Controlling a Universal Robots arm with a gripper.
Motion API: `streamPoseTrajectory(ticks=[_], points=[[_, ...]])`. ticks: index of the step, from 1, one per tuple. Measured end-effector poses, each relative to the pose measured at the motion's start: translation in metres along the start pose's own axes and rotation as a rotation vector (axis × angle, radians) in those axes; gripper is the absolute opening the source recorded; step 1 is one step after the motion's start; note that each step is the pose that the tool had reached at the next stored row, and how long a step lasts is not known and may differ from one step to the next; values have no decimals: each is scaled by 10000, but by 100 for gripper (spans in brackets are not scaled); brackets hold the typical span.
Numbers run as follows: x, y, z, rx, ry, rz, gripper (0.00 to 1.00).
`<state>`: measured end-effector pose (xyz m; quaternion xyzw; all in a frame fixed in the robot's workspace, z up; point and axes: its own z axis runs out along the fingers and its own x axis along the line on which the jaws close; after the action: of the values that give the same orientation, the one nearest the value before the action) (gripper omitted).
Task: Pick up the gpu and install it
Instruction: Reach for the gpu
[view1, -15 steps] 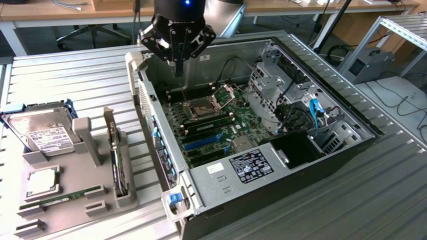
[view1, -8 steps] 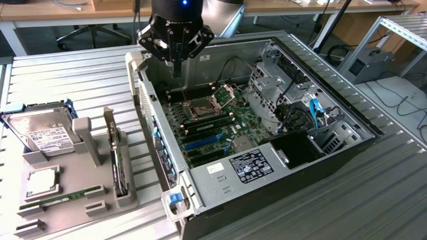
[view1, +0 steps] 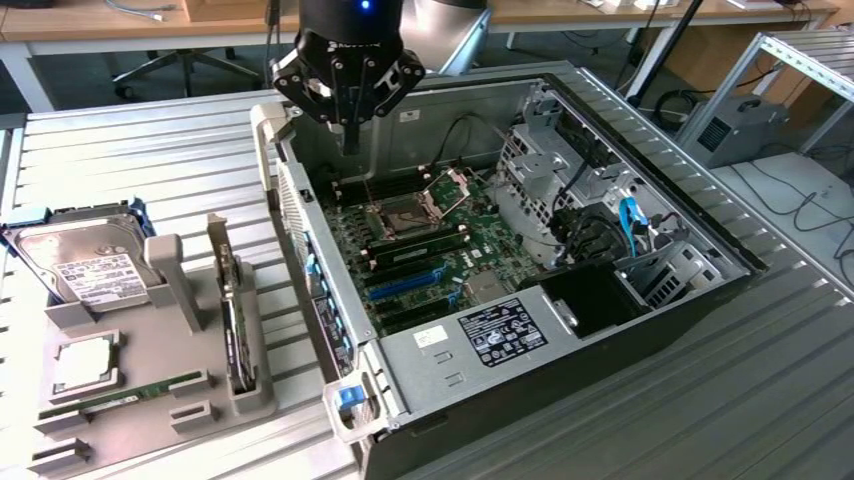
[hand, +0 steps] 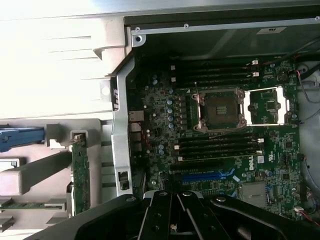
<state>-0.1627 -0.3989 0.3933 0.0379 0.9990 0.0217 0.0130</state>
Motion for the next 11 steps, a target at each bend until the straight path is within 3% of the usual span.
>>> streamPoseTrajectory(ticks=[11], points=[[42, -3, -1, 0, 0, 0, 11]])
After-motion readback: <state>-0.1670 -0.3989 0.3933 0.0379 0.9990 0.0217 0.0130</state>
